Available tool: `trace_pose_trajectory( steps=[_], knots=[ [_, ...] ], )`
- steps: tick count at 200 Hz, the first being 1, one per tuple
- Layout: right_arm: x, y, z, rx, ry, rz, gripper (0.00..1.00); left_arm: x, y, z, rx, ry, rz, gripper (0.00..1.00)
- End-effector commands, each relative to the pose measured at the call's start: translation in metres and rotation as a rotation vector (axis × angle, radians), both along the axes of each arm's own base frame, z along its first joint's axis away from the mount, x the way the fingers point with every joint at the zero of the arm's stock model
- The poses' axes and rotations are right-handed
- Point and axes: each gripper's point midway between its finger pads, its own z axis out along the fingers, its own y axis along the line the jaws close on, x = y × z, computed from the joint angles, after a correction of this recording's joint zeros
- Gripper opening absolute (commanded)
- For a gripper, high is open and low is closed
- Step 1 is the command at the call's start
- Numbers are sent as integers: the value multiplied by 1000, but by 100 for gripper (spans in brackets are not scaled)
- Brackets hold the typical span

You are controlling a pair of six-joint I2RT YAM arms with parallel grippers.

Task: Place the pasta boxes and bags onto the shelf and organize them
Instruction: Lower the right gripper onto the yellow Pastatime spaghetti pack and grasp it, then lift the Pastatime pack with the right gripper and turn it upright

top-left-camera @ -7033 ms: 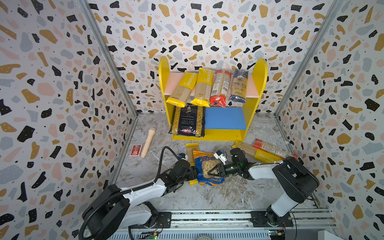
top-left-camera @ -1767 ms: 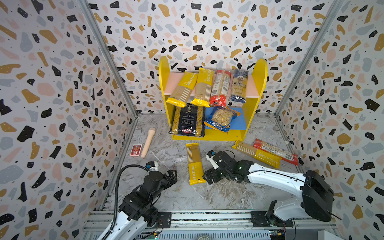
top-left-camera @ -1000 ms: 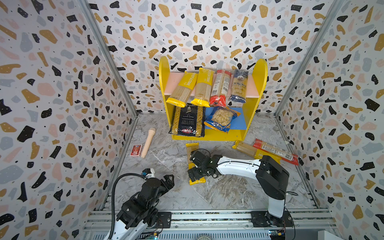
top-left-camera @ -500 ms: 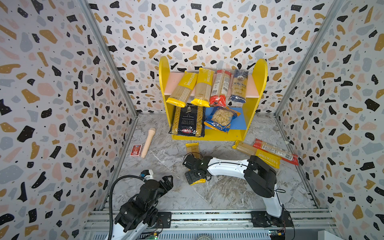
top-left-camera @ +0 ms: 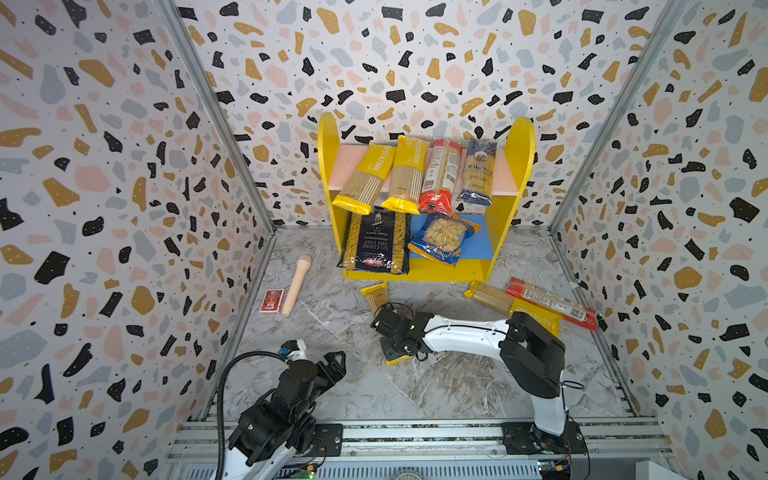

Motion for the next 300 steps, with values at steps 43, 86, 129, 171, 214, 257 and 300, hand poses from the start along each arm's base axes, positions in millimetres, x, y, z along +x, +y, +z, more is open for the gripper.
trace_pose_trajectory(
  steps=[43, 86, 129, 171, 214, 257, 300],
  knots=[
    [-3, -64, 2, 42, 47, -104, 9, 5, 2, 22, 7, -53, 1, 95],
    [19, -106, 21, 61, -35, -198, 8, 11, -1, 30, 15, -63, -1, 95],
    [47, -139, 39, 89, -124, -275, 8, 18, -4, 36, 14, -77, 2, 95],
    [82, -162, 59, 165, -207, -356, 8, 26, -9, 43, 16, -82, -4, 95],
    [103, -173, 75, 264, -250, -383, 7, 36, -15, 52, 19, -96, -9, 95],
    [103, -168, 85, 390, -250, -353, 6, 41, -19, 56, 27, -93, -16, 94],
    [92, -171, 94, 454, -262, -355, 5, 40, -18, 52, 28, -84, -15, 94]
  ],
)
